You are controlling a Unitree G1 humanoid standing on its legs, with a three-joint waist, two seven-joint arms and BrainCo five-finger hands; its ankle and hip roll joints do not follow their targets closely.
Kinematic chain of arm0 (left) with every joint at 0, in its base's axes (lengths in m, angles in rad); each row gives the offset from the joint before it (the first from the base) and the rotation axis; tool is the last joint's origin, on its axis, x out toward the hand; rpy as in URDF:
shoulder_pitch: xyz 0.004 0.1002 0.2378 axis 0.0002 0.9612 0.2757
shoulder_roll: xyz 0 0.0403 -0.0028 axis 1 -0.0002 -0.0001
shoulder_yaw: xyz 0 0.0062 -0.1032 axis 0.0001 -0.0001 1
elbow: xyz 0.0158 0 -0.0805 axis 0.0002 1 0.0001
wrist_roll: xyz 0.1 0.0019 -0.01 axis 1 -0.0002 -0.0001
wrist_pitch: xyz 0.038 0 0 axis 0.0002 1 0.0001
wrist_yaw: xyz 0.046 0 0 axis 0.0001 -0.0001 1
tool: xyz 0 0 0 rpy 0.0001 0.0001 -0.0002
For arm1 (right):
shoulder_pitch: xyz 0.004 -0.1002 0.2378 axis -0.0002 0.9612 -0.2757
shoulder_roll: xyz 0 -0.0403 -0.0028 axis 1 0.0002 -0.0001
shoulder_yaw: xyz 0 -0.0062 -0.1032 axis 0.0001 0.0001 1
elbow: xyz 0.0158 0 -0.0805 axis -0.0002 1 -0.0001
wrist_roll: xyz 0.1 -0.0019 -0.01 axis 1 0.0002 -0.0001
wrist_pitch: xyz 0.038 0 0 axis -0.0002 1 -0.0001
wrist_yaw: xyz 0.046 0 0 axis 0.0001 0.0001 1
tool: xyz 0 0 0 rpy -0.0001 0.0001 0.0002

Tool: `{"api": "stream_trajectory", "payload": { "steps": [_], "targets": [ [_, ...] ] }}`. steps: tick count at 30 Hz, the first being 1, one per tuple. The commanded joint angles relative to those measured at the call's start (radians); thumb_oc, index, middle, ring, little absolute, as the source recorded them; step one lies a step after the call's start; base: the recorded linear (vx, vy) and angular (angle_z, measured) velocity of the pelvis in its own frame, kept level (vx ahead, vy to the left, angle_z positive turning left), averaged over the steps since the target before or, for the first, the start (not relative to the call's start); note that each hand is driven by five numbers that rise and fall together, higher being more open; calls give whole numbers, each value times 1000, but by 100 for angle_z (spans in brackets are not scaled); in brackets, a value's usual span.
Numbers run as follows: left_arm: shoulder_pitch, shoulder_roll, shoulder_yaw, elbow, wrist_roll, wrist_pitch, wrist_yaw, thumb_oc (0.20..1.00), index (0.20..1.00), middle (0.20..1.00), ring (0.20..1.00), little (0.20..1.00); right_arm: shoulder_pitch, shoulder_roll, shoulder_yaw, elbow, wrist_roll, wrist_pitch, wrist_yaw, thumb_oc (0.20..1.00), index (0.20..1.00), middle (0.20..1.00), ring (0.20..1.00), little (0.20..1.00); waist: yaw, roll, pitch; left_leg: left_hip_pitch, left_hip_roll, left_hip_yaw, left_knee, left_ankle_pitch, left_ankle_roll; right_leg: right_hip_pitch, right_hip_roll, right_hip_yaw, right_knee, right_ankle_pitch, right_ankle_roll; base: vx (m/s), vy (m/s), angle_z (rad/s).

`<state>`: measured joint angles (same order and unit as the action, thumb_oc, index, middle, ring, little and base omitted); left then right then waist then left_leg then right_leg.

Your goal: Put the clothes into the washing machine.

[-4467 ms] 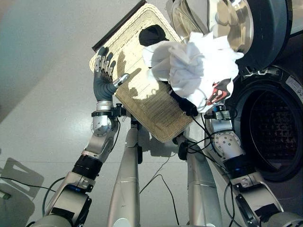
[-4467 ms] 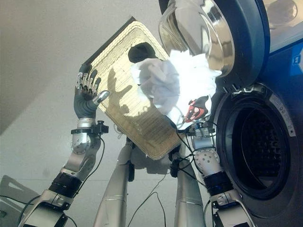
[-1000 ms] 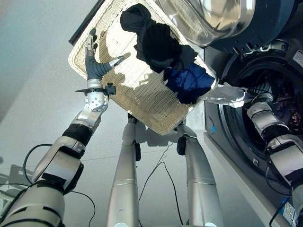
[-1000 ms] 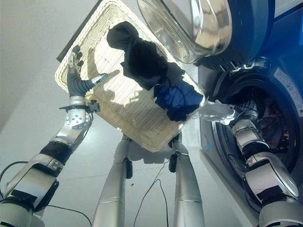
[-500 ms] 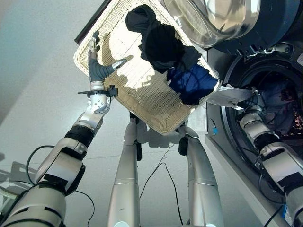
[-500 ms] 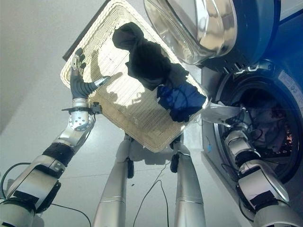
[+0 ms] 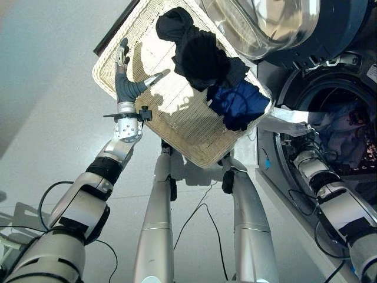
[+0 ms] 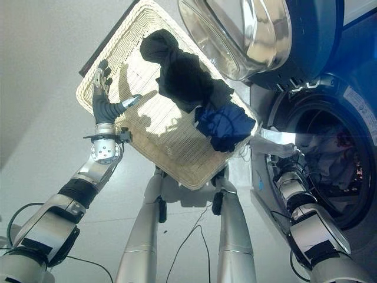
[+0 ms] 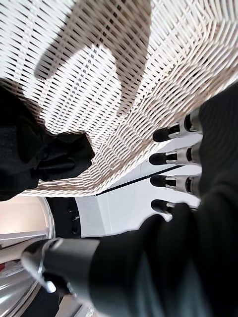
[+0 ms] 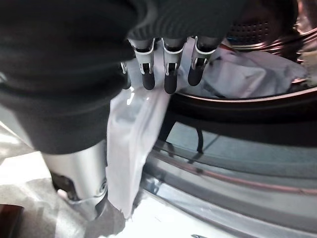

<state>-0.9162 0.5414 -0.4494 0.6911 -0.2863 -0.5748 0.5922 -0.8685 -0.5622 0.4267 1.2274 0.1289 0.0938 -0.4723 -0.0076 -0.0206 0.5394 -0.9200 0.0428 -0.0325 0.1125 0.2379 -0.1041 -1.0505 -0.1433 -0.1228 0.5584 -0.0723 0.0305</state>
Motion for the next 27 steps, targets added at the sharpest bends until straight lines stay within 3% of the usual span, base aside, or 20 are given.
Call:
{"api": "stream_trajectory", "payload": {
  "steps": [1,6,12,18,27],
  "targets": [
    [-38,-64,61,-31,66,-24,27,1000,1000,1000,1000,1000,-9,-65,17,29,-12,17,-23,1000,1000,1000,1000,1000,-2,55,-19,-23,-50,89,142,-139,12,53,61,-31,-301,242,107,0,0,0],
    [-40,-65,58,-26,63,-29,22,1000,1000,1000,1000,1000,-58,-81,27,29,-21,22,-79,1000,1000,1000,1000,1000,4,62,-19,-29,-54,84,145,-136,11,49,60,-32,-301,243,107,0,0,0],
    [-28,-72,55,-22,67,-58,24,1000,1000,1000,1000,1000,-123,-118,22,41,-11,61,-216,1000,1000,1000,1000,1000,10,80,-19,-47,-56,78,142,-130,11,30,60,-28,-297,246,108,3,12,0],
    [-15,-84,61,-37,80,-77,35,1000,1000,1000,1000,1000,-159,-133,-20,63,61,98,-308,1000,1000,1000,1000,1000,16,94,-19,-75,-57,74,139,-127,11,5,62,-24,-294,245,107,0,11,0],
    [-3,-88,69,-78,100,-88,43,1000,1000,1000,1000,1000,-178,-129,-10,68,15,166,-272,1000,1000,1000,1000,1000,24,108,-19,-115,-65,67,144,-124,14,-29,62,-18,-289,245,103,0,0,0]
  ]
}}
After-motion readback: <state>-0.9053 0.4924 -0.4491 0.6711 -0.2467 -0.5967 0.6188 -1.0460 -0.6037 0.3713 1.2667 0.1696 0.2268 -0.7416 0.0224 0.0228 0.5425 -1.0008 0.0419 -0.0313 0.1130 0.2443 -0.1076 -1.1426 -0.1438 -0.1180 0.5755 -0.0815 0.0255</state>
